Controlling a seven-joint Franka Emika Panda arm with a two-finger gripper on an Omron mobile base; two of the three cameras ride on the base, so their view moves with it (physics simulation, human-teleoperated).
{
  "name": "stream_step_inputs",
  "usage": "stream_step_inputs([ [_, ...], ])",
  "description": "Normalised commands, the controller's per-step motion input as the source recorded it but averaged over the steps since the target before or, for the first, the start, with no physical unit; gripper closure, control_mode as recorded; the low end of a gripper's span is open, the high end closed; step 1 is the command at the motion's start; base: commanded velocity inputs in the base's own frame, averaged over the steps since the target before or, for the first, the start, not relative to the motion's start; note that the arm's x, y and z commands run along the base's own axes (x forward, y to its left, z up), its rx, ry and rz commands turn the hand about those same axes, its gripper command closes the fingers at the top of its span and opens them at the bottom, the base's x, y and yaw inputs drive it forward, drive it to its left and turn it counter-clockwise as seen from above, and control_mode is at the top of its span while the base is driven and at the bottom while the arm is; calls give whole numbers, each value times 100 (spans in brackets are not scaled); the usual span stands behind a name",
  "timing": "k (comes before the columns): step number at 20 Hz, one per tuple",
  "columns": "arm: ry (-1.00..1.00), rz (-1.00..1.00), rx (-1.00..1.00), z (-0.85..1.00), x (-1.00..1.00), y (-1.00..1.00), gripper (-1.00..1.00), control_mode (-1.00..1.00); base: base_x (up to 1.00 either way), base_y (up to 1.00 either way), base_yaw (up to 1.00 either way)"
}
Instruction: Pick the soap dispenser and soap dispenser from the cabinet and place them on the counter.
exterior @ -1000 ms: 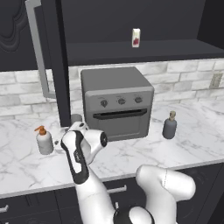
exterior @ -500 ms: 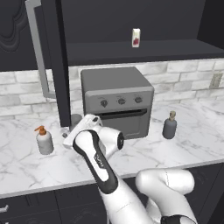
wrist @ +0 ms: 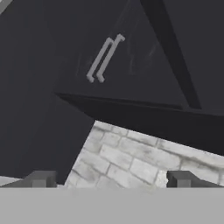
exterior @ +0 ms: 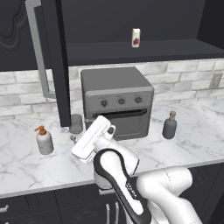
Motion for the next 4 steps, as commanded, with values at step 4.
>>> stream_step_inputs([
  [4,-40,0,16,34,-68,-29,-100,-100,0,0,0],
])
